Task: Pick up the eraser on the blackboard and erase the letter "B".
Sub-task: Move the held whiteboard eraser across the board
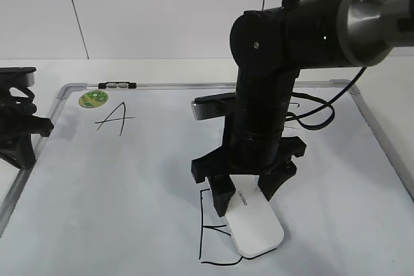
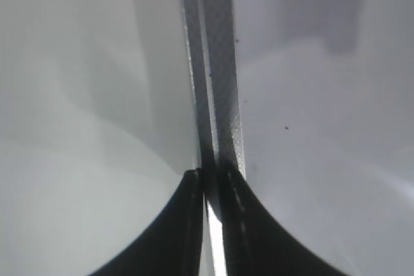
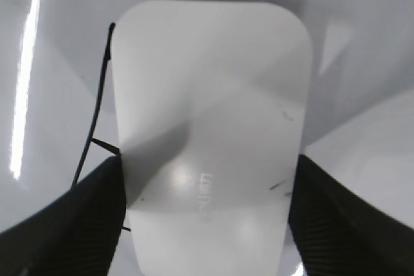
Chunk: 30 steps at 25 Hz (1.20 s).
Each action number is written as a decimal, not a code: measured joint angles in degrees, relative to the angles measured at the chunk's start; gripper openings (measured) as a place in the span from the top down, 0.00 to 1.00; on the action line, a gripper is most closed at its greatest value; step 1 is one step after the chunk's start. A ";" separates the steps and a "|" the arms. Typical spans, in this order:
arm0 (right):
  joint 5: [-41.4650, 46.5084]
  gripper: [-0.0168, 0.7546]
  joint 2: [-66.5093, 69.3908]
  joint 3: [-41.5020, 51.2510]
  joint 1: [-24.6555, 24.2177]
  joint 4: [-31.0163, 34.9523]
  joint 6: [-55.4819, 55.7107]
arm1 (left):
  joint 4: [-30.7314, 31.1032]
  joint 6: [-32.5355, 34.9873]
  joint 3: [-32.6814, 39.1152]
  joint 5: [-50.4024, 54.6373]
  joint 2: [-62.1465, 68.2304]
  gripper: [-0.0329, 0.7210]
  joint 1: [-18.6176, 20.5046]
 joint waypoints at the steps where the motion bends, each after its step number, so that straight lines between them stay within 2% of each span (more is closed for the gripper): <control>1: 0.00 0.20 0.00 0.00 0.00 0.10 0.00 | 0.00 0.00 0.00 0.00 0.00 0.89 0.00; 6: 0.12 0.20 0.00 0.00 0.00 0.21 0.00 | 0.00 0.00 0.00 0.00 0.00 0.89 0.00; 11: 0.53 0.13 0.00 -0.24 0.00 0.10 0.00 | 0.00 0.00 0.00 0.00 0.00 0.89 0.00; 16: 3.10 0.12 0.00 -1.97 0.00 0.01 0.00 | 0.00 0.00 0.00 0.00 0.00 0.89 0.00; 25: 3.91 0.12 0.00 -5.30 0.00 1.59 0.20 | 0.00 0.00 0.00 0.00 0.00 0.89 0.00; 30: 4.02 0.16 -0.13 -5.30 0.00 2.65 0.20 | 0.00 0.00 0.00 0.00 0.00 0.89 0.00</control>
